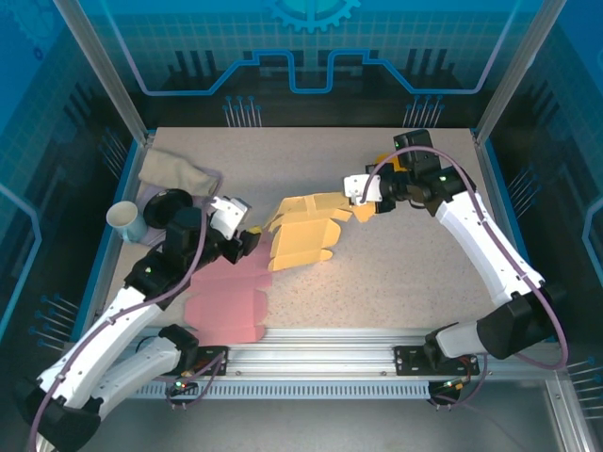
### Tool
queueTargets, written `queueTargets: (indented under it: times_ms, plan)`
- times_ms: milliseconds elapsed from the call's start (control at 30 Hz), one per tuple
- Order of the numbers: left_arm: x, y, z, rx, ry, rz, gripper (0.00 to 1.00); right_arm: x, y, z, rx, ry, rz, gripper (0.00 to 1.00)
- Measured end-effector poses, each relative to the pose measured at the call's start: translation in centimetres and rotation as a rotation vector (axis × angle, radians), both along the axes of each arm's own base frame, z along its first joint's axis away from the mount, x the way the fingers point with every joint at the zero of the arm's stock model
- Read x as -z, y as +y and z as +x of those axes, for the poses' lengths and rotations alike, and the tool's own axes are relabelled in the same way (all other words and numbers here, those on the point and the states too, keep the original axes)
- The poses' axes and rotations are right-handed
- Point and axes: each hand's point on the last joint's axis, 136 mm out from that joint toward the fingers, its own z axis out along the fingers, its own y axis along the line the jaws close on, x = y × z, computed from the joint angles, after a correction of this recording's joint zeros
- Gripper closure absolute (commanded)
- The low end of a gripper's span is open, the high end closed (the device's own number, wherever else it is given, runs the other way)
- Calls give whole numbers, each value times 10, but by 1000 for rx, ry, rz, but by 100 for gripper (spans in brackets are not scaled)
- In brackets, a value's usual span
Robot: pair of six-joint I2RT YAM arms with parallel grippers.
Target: Fold the paper box
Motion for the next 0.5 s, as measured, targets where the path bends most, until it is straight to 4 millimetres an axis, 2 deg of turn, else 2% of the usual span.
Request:
queueTargets:
  times_ms: [267,500]
  plan:
    - [9,-25,-2,119,64,-48,47,-20,6,-12,-47,-42,69,100]
    - [-14,-23,-6,145,-6,-39,46,-27,6,-18,-66,-37,111,100]
